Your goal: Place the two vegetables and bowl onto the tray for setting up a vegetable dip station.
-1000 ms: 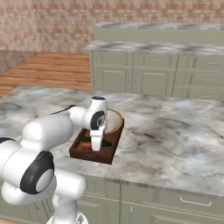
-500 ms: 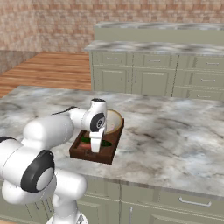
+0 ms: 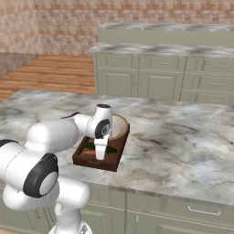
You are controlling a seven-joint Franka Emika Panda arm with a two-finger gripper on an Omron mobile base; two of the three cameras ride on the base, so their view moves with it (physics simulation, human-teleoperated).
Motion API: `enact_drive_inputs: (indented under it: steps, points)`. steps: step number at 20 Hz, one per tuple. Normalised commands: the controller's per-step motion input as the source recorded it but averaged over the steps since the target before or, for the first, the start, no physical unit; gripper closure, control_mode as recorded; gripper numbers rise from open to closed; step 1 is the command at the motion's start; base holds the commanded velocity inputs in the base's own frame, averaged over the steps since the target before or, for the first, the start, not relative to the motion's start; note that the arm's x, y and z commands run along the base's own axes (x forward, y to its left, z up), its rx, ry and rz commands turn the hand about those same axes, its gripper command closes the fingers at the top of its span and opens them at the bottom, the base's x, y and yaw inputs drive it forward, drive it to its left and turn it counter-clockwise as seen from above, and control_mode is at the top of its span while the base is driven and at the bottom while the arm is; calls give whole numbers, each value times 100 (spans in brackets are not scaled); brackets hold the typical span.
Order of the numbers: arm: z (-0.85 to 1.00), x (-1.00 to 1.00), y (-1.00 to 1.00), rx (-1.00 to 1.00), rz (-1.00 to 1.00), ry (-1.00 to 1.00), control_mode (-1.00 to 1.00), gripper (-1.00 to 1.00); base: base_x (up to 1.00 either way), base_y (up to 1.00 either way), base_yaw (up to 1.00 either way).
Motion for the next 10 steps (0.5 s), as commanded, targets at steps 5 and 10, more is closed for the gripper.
enact_drive_inputs:
  steps: [5, 10]
  points:
    - [-5, 10, -1, 0, 0, 0, -100, 100, 0, 0, 0]
    - [-5, 8, -2, 0, 0, 0, -100, 100, 0, 0, 0]
